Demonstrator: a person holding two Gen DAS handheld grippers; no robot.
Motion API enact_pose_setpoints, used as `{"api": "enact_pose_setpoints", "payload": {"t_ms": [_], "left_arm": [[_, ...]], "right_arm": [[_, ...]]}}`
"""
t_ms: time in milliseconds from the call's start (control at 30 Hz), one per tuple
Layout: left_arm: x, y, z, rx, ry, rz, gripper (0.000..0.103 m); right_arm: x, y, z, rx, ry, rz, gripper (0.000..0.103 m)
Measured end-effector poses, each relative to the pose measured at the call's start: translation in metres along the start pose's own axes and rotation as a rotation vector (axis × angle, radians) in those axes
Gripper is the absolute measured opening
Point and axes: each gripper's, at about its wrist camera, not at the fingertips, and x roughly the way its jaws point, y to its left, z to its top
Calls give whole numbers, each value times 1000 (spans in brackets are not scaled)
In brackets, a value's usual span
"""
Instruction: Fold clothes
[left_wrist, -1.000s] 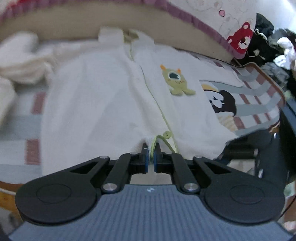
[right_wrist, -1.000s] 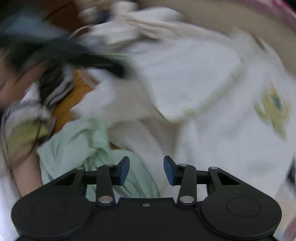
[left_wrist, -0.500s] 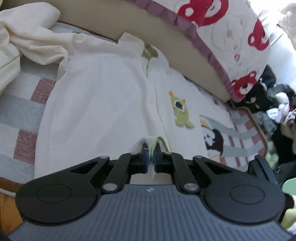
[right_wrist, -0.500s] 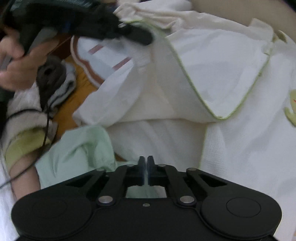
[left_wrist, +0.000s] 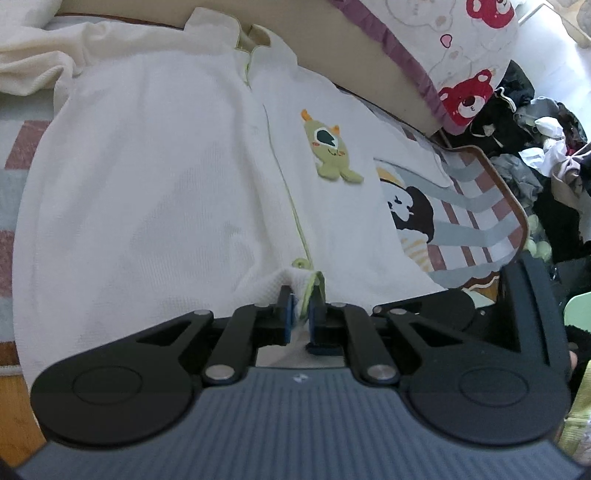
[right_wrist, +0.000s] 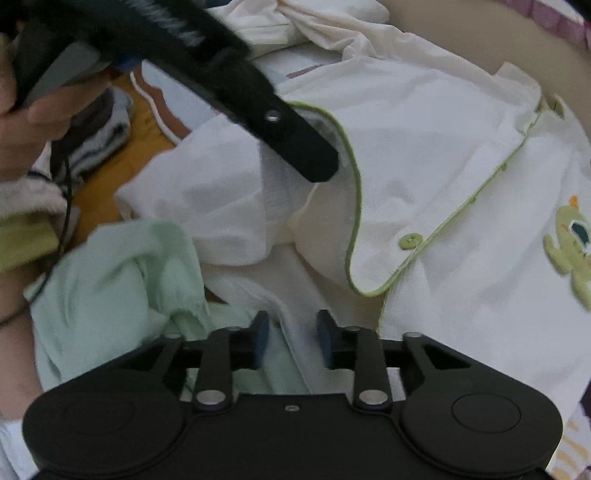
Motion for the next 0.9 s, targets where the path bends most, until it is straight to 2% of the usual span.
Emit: {"api": "enact_pose_setpoints", "payload": {"t_ms": [100, 133, 167, 200, 267, 333, 367, 433, 467, 500, 600, 633, 700, 800, 867, 900], "left_arm": [[0, 0, -1, 0, -9, -1, 7], [0, 2, -1, -17, -6, -14, 7], [0, 6, -2, -53, 3, -48, 7], [2, 10, -1, -97, 14, -96, 7], [4, 17, -2, -171, 28, -182, 7], [3, 13, -3, -146, 33, -196, 7], [3, 8, -3, -116, 50, -197, 10], [5, -2, -4, -57, 104, -193, 33], [7, -9, -8, -33, 165, -165, 44], [5, -15, -12, -11, 192, -127, 44], [-17, -25, -26, 36, 169, -27, 46], [-26, -24, -29, 40, 149, 16, 46], [-48, -8, -33, 7, 71, 143, 53], [-65, 32, -38, -147, 37, 341, 56], [-68, 63, -43, -322, 61, 388, 56], [-69, 72, -45, -384, 55, 383, 56]], "right_arm": [[6, 3, -4, -30, 18, -21, 41], [8, 2, -4, -24, 20, -10, 31], [7, -2, -2, 12, 12, 37, 13], [5, -7, 0, 55, 2, 87, 5], [-8, -21, 5, 172, -48, 172, 5], [-24, -39, 7, 294, -108, 267, 5], [-32, -49, 5, 371, -144, 340, 5], [-44, -58, -2, 445, -198, 447, 5], [-46, -49, -4, 415, -192, 438, 5], [-47, -39, -4, 369, -176, 420, 5], [-44, 3, 1, 127, -80, 292, 5], [-45, 2, 2, 134, -86, 288, 5], [-46, -16, 2, 248, -123, 317, 5], [-57, -39, 0, 356, -213, 296, 5], [-66, -49, 3, 406, -276, 256, 5], [-69, -55, 5, 422, -285, 212, 5]]}}
